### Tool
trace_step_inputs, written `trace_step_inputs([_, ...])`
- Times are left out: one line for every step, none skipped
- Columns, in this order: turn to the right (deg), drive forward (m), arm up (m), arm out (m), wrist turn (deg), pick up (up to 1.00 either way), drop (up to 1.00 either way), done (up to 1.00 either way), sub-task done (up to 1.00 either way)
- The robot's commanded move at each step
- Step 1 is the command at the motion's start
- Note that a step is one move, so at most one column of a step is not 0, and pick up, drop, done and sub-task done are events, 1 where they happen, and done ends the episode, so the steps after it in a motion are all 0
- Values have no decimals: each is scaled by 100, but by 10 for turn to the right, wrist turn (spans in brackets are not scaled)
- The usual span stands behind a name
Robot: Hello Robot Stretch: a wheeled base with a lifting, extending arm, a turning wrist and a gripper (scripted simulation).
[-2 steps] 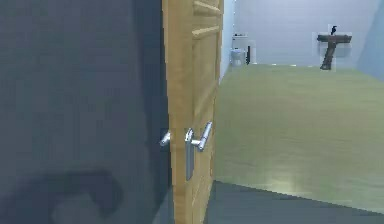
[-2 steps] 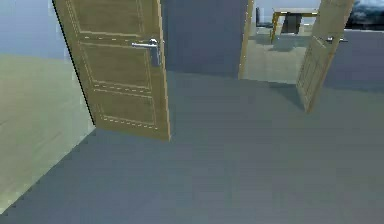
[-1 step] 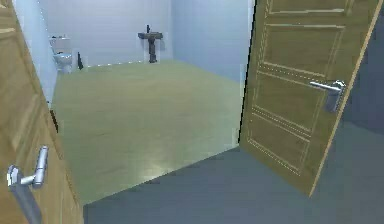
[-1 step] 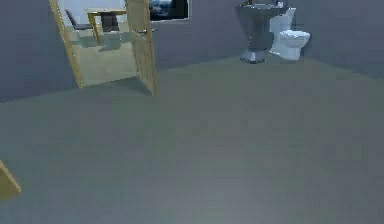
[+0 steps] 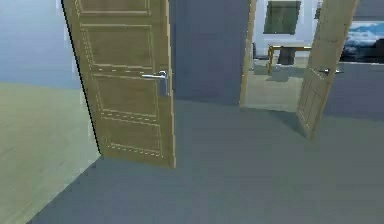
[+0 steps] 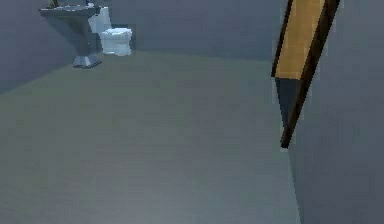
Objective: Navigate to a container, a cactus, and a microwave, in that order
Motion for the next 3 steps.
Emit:
trace_step_inputs([330,0,0,0,0,0,0,0,0])
trace_step_inputs([0,5,0,0,0,0,0,0,0])
trace_step_inputs([-450,0,0,0,0,0,0,0,0])
